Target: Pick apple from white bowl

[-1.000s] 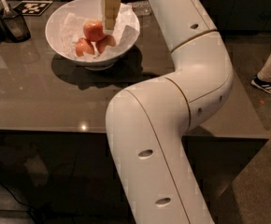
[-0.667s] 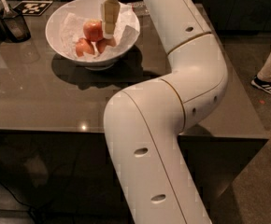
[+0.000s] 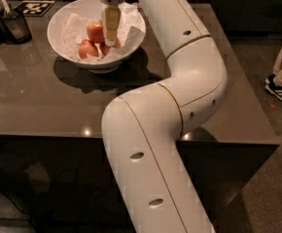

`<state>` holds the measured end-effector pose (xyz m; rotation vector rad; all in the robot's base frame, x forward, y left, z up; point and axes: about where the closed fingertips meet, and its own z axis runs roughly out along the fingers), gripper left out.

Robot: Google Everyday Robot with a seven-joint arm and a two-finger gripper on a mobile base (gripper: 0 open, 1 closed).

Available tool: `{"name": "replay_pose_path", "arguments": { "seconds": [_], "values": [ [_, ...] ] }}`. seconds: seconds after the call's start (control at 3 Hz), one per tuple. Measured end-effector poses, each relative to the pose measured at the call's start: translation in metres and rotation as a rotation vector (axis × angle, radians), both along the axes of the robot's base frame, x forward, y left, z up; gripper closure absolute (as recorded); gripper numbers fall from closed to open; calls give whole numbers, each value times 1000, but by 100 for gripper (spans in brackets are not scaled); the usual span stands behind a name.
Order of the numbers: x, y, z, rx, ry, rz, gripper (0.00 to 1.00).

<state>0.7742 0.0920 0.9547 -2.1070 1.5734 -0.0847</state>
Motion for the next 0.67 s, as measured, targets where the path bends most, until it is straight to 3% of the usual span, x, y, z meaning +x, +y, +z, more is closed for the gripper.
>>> {"name": "replay_pose_path", "arguments": {
  "seconds": [0.67],
  "values": [
    [1,12,-18,-19,25,33,0]
  ]
}}
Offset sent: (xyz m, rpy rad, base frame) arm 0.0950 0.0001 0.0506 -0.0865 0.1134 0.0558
